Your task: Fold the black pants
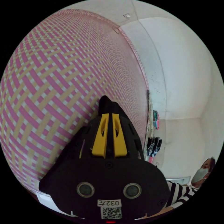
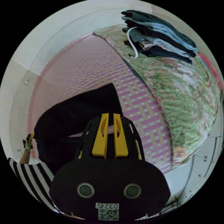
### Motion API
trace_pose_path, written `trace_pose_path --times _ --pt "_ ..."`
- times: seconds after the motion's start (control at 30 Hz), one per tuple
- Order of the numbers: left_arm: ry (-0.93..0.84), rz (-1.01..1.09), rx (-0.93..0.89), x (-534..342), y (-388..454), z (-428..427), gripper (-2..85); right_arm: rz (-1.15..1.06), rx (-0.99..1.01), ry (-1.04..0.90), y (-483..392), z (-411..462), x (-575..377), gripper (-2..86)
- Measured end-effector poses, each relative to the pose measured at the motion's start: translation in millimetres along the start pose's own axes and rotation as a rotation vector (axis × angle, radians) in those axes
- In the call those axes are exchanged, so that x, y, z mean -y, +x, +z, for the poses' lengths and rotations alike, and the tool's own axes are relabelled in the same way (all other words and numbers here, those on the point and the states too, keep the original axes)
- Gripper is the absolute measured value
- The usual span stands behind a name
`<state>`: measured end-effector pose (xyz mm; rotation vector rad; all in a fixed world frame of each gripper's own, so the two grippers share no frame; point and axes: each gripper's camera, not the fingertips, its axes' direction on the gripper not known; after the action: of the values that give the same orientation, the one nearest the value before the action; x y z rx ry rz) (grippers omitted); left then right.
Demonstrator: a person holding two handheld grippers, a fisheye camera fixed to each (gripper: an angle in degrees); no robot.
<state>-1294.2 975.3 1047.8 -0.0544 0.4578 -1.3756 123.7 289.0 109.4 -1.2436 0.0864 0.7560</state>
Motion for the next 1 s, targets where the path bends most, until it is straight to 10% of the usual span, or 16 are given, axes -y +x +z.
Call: trace_pose_path --times 0.3,0.8,0.9,1.0 --pt "-0.120 -0.057 -0.239 31.5 -28.5 -12.9 3.0 -0.059 0.225 -0.065 -45.3 24.4 -22.9 3.9" --pt "-0.248 0.312 -0.111 19.6 25.7 -33.6 -0.9 -0.221 0.255 -0.158 -73.7 12.9 -75.1 -0.2" --pt "-0.473 0.451 -0.469 5.3 29.9 -33.3 -0.9 -0.216 0.260 -0.163 -65.5 5.2 -82.5 -0.4" --pt "-0.772 0.674 -0.274 -43.9 57.8 -19.0 -0.9 -0.217 0.261 -0.151 -60.4 -6.0 -89.9 -0.5"
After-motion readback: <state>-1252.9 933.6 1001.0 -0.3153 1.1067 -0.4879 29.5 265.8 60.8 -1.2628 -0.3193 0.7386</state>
